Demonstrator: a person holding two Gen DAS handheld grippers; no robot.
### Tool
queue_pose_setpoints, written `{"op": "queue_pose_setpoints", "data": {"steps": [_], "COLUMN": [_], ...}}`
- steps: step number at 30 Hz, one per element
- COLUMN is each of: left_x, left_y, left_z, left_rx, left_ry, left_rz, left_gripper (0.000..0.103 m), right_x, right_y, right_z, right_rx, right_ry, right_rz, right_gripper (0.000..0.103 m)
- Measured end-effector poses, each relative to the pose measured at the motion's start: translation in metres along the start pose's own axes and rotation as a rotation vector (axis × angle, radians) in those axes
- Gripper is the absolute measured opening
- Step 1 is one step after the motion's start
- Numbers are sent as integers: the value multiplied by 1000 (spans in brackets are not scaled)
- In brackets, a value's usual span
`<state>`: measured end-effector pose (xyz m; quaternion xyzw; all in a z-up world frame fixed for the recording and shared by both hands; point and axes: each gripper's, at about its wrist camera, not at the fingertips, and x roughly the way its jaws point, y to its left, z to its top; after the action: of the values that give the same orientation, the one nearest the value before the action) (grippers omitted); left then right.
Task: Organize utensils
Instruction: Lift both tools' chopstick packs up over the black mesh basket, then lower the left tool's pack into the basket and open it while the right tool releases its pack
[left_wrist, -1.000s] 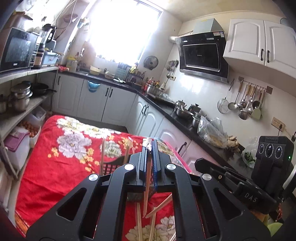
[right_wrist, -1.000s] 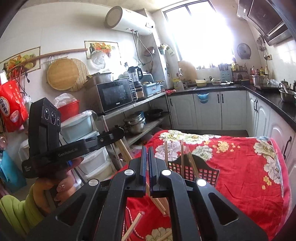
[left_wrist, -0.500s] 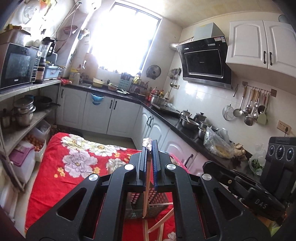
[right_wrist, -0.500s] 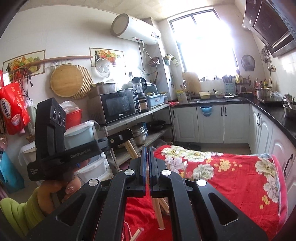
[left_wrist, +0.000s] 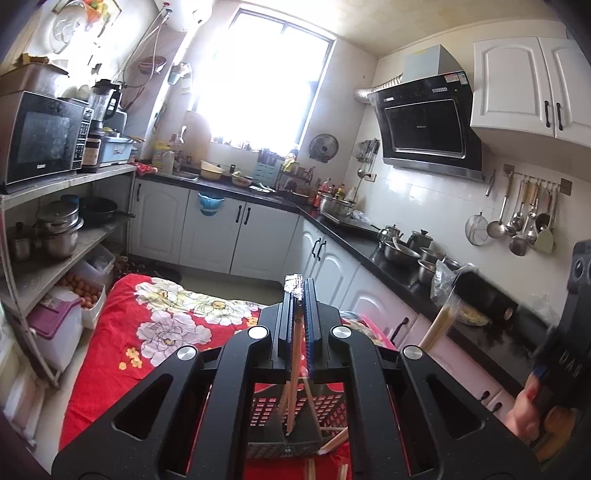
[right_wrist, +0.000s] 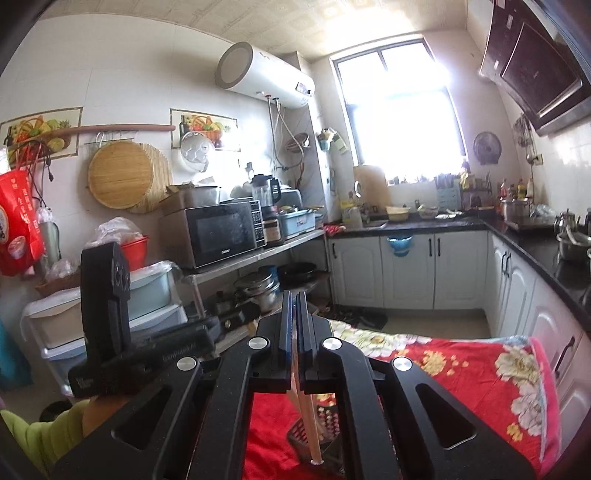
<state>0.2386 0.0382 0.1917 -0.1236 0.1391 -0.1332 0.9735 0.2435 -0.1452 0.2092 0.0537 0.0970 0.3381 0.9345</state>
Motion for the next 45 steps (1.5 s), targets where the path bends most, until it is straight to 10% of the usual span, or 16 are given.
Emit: {"op": "queue_pose_setpoints", "data": {"steps": [24,45], "left_x": [37,24], "left_y": [31,37], "left_z": [-58,-83], "left_rx": [-11,-49], "left_ry": [82,98], "left_rz": [83,75], "left_gripper": [2,3], "right_x": [61,31], "right_y": [-44,-50], "right_z": [-61,-89], "right_rx": [79,105], "right_ry": [85,103], "right_rz": [-111,-156], "right_gripper": [2,5]}}
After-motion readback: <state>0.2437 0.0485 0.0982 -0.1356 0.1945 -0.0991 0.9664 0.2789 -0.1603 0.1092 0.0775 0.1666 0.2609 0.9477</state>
